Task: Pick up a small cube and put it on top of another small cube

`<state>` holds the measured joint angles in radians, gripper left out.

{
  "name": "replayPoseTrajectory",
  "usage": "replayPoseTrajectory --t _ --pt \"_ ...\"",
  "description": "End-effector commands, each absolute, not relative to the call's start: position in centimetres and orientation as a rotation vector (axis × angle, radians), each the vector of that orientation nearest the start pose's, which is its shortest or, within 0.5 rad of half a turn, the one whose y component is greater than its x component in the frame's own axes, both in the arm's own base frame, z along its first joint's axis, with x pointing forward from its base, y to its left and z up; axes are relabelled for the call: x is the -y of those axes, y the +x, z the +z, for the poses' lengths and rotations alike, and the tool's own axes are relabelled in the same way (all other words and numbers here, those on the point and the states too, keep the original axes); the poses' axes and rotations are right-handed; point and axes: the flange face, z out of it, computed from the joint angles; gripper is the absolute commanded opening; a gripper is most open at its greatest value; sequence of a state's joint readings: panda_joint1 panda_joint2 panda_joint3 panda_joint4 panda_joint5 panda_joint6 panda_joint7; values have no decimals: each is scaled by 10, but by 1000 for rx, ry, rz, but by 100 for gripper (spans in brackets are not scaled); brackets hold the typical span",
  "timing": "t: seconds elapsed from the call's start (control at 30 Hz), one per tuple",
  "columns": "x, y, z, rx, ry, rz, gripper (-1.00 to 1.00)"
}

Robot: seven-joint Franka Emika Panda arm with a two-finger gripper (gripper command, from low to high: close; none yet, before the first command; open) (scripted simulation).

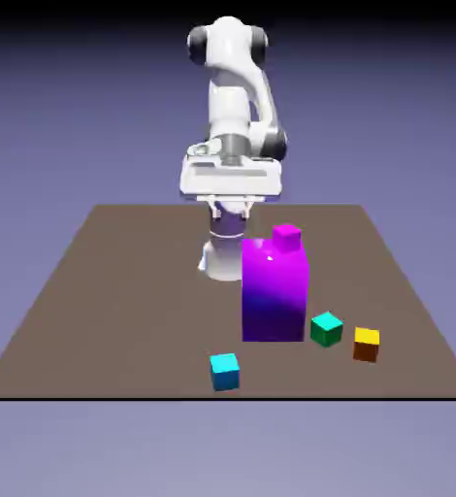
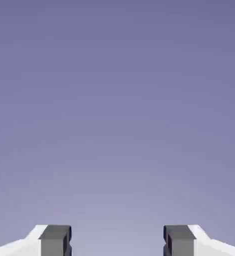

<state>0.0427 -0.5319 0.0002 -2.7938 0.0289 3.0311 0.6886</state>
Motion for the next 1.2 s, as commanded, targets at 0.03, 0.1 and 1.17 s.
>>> replayPoseTrajectory --t 0.03,0.1,1.17 --pt "-33 408 436 -774 -2593 -944 0" --pt "-52 418 421 -659 -2653 -883 0" --pt "-307 397 126 778 -2806 -186 -100"
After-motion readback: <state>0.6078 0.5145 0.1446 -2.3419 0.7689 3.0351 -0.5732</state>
